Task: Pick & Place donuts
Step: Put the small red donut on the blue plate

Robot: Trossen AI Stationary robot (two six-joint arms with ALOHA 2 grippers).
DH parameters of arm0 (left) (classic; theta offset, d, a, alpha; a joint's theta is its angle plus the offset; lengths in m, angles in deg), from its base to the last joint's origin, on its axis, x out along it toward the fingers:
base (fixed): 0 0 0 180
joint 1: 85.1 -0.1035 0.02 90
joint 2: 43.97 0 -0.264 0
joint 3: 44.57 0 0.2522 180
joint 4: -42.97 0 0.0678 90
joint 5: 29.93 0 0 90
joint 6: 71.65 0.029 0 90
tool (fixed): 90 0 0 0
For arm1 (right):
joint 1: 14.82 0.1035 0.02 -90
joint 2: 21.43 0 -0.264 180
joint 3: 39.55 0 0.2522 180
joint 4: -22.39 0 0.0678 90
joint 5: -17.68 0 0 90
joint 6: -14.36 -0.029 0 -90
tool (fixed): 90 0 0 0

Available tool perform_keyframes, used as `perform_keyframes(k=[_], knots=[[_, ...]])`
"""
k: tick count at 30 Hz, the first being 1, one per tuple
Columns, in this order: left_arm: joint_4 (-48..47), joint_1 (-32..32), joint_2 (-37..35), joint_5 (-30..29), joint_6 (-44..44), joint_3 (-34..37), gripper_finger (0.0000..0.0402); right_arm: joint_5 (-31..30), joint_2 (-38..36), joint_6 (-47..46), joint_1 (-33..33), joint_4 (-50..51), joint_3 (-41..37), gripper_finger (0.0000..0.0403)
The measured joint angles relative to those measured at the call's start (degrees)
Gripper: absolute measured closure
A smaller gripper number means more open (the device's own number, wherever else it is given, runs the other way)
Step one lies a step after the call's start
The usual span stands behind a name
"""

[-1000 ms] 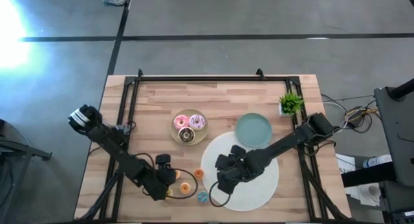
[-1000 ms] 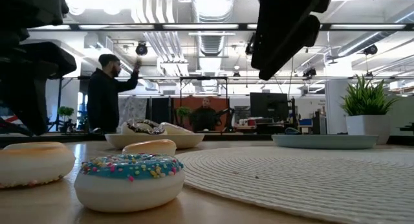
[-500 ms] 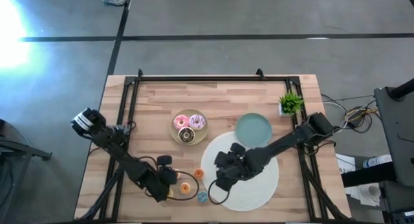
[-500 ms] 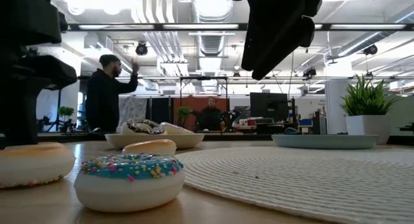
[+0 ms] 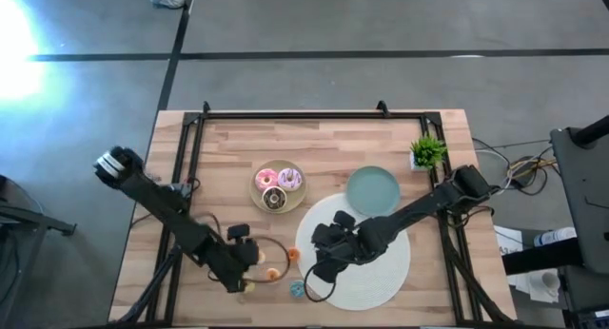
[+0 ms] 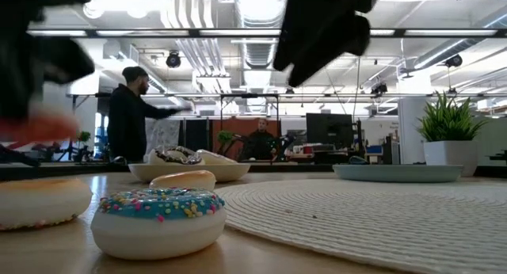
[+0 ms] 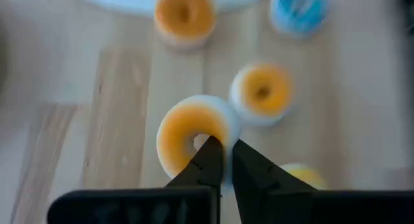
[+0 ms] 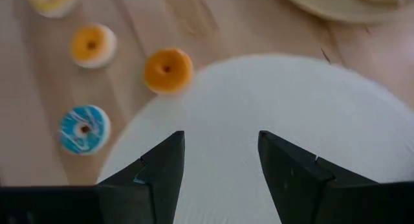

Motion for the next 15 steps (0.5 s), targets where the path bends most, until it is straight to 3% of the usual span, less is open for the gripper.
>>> perform_keyframes(k=[8, 15], knots=[[4.8, -8.8, -17.9, 12.0, -1.8, 0.0, 0.0401, -1.5, -0.1, 30.0, -0.8, -11.8, 3.1, 0.0216], [8.9, -16.1, -19.5, 18.8, 1.1, 0.0, 0.0401, -1.4, -0.2, 50.6, -4.2, -17.4, 5.9, 0.0210]])
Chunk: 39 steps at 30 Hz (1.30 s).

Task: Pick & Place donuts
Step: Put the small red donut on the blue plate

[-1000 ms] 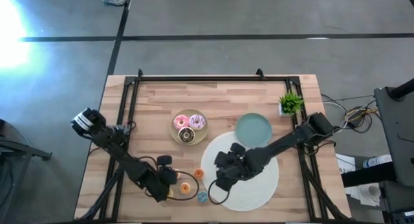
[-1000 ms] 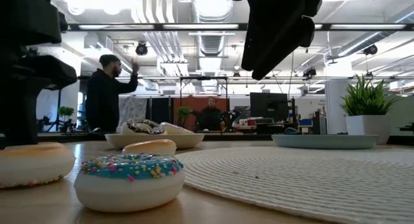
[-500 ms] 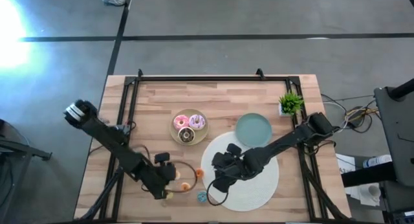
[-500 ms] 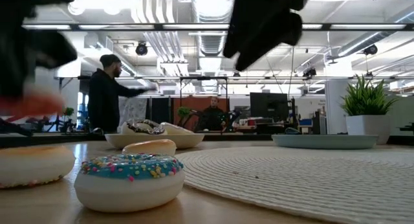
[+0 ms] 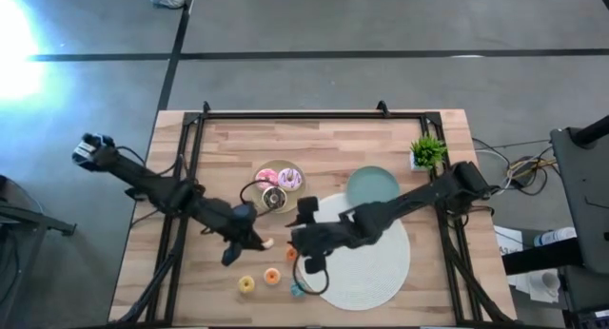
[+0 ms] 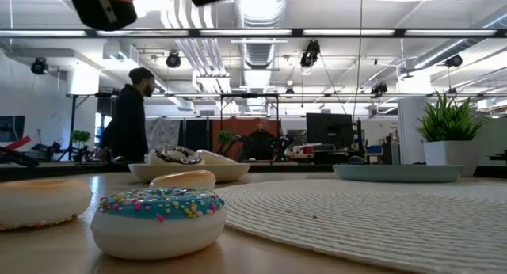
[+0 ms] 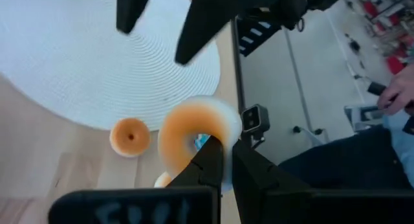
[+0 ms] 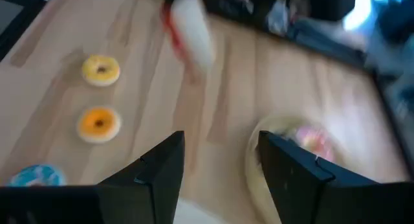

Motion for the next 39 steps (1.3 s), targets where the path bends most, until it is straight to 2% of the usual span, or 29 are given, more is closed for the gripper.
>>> perform_keyframes(k=[3, 11, 18, 26, 39], knots=[[0.8, -1.6, 1.5, 2.3, 1.2, -0.4, 0.0401, 1.0, 0.0, 2.0, -1.1, 0.1, 0.8, 0.0196], [1.4, -4.6, 3.2, 2.5, 5.4, -1.5, 0.0401, 1.4, 0.1, 7.8, -1.4, 0.2, 1.5, 0.0145], [2.1, -8.8, 4.8, 5.1, 7.3, -1.4, 0.0401, 2.2, 0.1, 8.0, -1.5, 0.1, 1.5, 0.0140], [4.2, -10.6, 6.4, 7.2, 9.2, -1.5, 0.0401, 2.4, 0.1, 5.9, -1.9, 0.3, 1.4, 0.0188], [5.0, -11.1, 6.5, 7.1, 8.9, -1.3, 0.0401, 6.1, 0.2, 0.8, -3.6, 2.1, 1.2, 0.0309]])
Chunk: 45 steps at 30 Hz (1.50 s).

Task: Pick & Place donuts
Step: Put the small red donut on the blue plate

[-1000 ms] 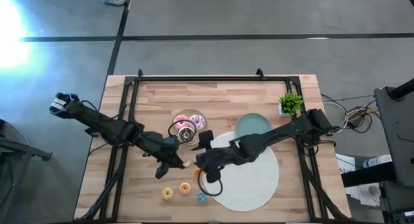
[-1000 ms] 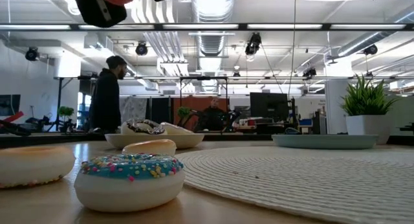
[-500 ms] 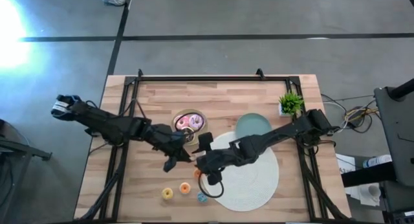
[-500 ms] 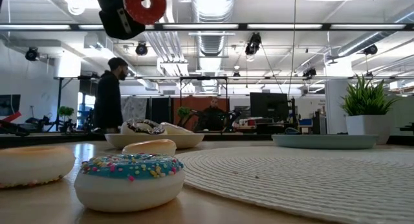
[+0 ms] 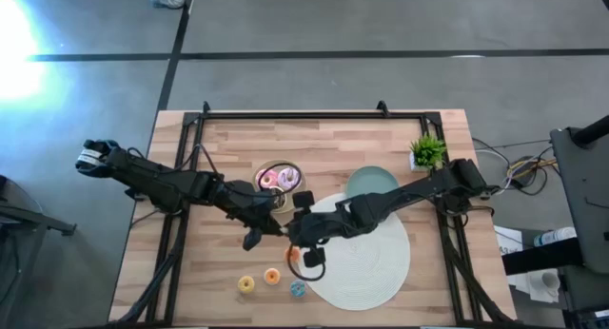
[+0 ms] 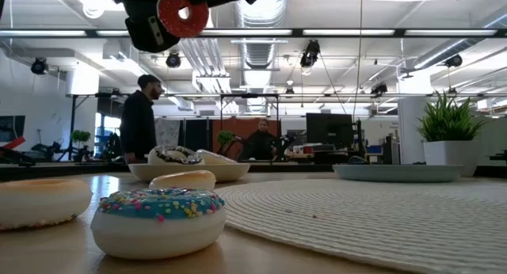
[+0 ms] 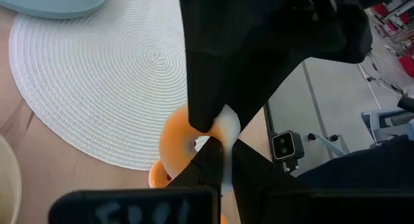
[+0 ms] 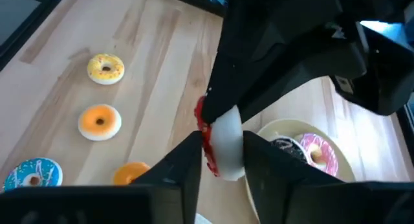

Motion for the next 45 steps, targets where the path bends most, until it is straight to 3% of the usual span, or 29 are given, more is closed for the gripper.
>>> perform_keyframes(k=[10, 20, 25, 29, 38, 45], knots=[[0.4, 0.1, 0.0, -4.4, -1.1, -0.1, 0.0390, 2.5, 0.1, -5.2, -1.4, 1.2, -0.2, 0.0357], [-5.0, 0.0, -0.4, -11.4, -1.9, -0.3, 0.0247, 4.4, 0.2, -29.7, -5.1, 11.7, -0.6, 0.0387], [-8.0, 0.3, -2.3, -12.9, -2.0, -0.3, 0.0211, 6.0, -0.8, -40.1, -8.7, 28.0, -3.0, 0.0391], [-9.3, 1.1, -3.4, -12.9, -3.6, -0.2, 0.0207, 8.0, -4.9, -42.5, -12.6, 33.1, -9.4, 0.0391], [-11.5, 3.8, -3.7, -15.5, -4.9, 0.2, 0.0207, 24.3, -23.5, -50.6, -26.1, 18.0, -34.8, 0.0392], [-11.6, 3.7, -3.7, -17.8, -4.3, 0.2, 0.0207, 33.7, -27.4, -51.8, -32.4, 13.8, -43.7, 0.0392]])
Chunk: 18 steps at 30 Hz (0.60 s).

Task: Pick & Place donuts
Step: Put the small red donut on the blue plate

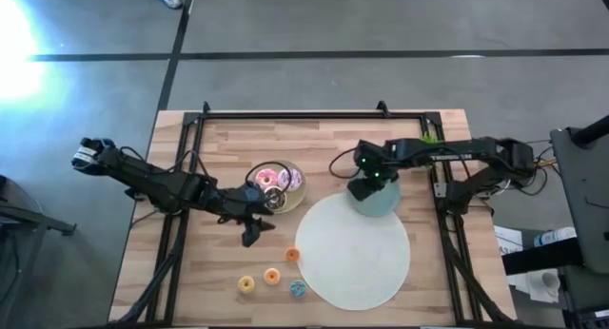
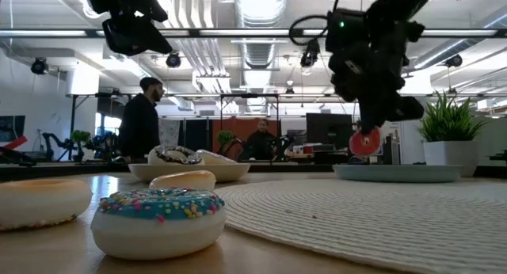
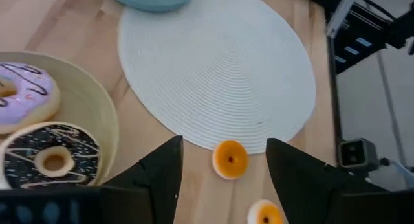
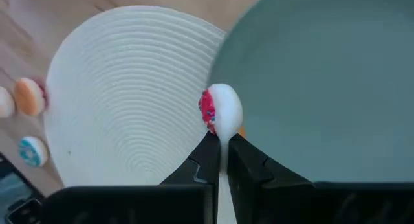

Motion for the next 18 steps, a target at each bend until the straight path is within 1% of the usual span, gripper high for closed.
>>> perform_keyframes(k=[4, 8, 11, 14, 18], knots=[[0.0, 0.0, 0.0, -1.0, 0.2, 0.0, 0.0207, 0.3, 2.7, -0.2, -0.1, -2.6, -1.5, 0.0392], [0.0, 0.0, 0.0, -1.0, -0.2, 0.0, 0.0207, 0.1, 5.6, 0.7, -0.2, -2.6, -1.5, 0.0392], [0.0, 0.0, 0.0, -1.0, -0.3, 0.0, 0.0207, -1.7, 6.9, 2.1, -0.2, -2.6, -0.8, 0.0388], [0.0, 0.0, 0.0, -1.0, -0.3, 0.0, 0.0207, -3.5, 7.6, 3.3, -0.1, -2.5, 0.0, 0.0369], [0.0, 0.0, 0.0, -1.0, -0.3, 0.0, 0.0206, -6.6, 8.2, 4.8, -0.1, -0.3, 1.6, 0.0331]])
